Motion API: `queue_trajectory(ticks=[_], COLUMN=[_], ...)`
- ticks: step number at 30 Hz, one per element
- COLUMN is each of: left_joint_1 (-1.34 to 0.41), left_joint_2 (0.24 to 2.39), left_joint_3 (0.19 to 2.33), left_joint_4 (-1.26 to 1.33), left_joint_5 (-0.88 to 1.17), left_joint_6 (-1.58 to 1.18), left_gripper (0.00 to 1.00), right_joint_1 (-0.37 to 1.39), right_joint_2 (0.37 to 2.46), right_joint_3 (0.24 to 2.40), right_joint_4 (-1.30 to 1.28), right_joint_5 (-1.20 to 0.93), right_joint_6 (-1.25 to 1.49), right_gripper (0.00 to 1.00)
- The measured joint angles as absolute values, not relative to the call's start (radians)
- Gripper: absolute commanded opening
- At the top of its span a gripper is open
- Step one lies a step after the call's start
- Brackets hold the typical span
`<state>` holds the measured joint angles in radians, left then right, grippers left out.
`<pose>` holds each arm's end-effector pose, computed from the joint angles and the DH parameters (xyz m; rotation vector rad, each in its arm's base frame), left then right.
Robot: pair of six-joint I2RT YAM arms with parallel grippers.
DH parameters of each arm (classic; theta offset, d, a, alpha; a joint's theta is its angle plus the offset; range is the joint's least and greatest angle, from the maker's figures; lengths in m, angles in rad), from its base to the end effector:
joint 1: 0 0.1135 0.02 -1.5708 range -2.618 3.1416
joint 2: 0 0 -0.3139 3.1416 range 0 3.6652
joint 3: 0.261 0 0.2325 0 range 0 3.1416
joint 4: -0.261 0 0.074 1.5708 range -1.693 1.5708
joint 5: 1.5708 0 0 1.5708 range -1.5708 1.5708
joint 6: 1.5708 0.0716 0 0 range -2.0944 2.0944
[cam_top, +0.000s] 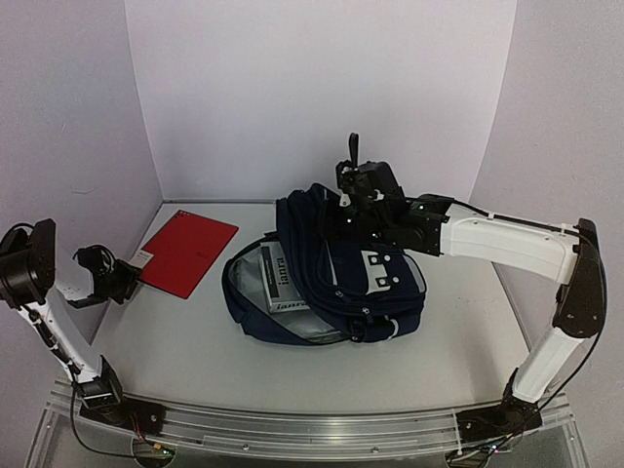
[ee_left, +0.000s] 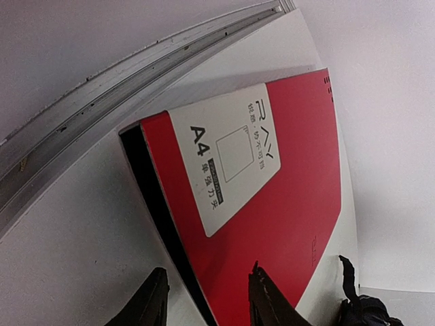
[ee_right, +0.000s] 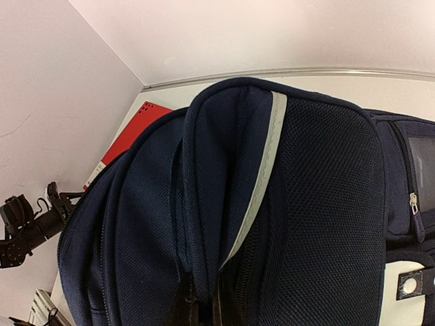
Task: Pack the student bag
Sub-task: Pick up the files from the center of the board.
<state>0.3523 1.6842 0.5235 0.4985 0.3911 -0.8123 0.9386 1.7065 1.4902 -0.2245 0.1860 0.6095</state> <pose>0.3010 0.0816 0.1571 -1.0563 2.0003 -0.6849 0.2620 0.3353 0.3733 -0.2207 2.0844 0.7877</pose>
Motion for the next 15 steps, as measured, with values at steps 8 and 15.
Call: queue_trajectory(ticks=[8,15], left_joint_1=[0.348,0.344], left_joint_2=[1.751,1.821], left_joint_3=[0.538,0.558], left_joint_4=[0.581,0.673], left_joint_5=[0.401,0.418], left_joint_6=[-0.83,-0.867], left_gripper=[0.33,0.13], right_joint_1=[0.939,0.939], right_joint_2=[1.711,1.726], right_joint_3=[1.494,1.51], right_joint_4=[-0.226,-0.231], right_joint_5=[0.186,0.186], right_joint_6=[0.606,0.602], right_gripper=[0.0,0.0])
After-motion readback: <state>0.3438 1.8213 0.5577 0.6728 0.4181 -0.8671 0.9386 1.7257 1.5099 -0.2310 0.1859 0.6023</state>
